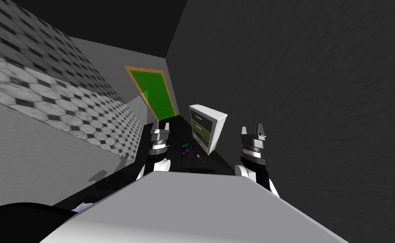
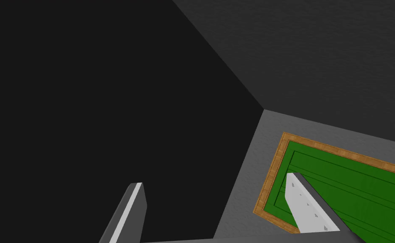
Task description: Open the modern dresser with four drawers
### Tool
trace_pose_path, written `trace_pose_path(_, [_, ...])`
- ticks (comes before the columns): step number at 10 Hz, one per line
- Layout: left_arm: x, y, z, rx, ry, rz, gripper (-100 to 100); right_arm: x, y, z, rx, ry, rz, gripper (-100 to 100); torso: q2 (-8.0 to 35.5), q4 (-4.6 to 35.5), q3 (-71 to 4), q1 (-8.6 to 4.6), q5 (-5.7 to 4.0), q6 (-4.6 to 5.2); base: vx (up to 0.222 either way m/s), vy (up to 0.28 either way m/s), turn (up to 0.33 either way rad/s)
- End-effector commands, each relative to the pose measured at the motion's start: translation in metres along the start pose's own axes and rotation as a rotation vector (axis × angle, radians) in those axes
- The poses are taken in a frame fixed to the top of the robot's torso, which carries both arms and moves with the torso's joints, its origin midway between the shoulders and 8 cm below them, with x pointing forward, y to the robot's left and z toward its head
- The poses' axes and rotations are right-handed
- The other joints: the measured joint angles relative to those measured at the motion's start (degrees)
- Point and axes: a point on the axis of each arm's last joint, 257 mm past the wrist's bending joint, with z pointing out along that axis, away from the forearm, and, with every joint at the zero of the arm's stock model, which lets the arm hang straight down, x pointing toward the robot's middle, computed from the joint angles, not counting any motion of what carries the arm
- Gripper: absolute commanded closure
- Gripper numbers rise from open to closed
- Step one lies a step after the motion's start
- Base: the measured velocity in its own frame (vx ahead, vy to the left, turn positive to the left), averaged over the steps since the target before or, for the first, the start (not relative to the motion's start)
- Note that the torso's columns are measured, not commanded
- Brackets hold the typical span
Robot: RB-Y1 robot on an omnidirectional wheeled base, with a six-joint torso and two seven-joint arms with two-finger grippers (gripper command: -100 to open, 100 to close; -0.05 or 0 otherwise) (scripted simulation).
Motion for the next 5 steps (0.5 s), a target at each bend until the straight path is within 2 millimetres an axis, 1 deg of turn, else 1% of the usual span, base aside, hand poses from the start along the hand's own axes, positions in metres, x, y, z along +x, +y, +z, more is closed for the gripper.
trace_pose_path(1, [0.0, 0.0, 0.0, 0.0, 0.0, 0.0, 0, 0.0, 0.0, 0.0, 0.0, 0.0, 0.0, 0, 2.32, 2.35, -4.67, 0.0, 0.0, 0.0, 0.0, 0.0, 0.0])
trace_pose_path(5, [0.0, -0.0001, 0.0, 0.0, 0.0, 0.0, 0, 0.0, 0.0001, 0.0, 0.0, 0.0, 0.0, 0, 18.45, 18.46, -36.92, 0.0, 0.0, 0.0, 0.0, 0.0, 0.0])
